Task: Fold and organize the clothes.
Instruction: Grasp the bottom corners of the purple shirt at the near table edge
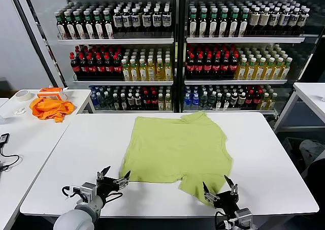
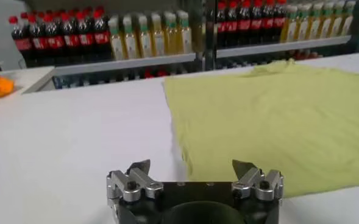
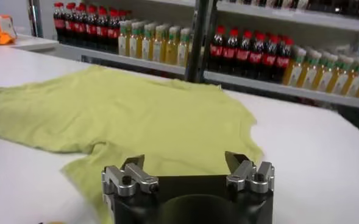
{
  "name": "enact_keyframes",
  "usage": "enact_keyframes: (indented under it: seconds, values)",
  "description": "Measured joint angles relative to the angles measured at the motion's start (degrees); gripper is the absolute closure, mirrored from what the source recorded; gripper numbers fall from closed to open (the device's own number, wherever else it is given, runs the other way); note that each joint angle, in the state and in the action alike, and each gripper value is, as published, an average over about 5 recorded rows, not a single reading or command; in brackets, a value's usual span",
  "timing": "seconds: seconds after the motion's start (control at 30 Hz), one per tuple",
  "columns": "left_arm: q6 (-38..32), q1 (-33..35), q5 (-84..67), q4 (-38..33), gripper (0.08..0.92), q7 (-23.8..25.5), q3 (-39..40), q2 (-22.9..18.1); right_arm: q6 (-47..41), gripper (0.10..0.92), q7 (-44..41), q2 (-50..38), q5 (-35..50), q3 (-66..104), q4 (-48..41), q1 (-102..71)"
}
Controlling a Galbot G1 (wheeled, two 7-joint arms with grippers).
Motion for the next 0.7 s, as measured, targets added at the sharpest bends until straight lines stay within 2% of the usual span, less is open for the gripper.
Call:
enact_keyframes:
  seconds: [0.43, 0.63, 0.7]
  values:
    - [1.4, -0.8, -0.6, 1.8, 0.177, -2.0, 0.9, -1.3, 0.0, 0.222, 2.5, 0.8, 1.3, -1.5, -0.8, -0.3]
    - [1.6, -0.8, -0.5, 2.1, 0.182, -2.6, 1.4, -1.9, -0.2, 0.362, 3.4, 0.8, 2.3, -2.1, -1.1, 0.0]
    - [1.6, -0.9, -0.4, 2.2, 0.213, -2.6, 1.7, -2.0, -0.5, 0.422, 3.7, 0.7, 3.0, -2.2, -1.2, 0.0]
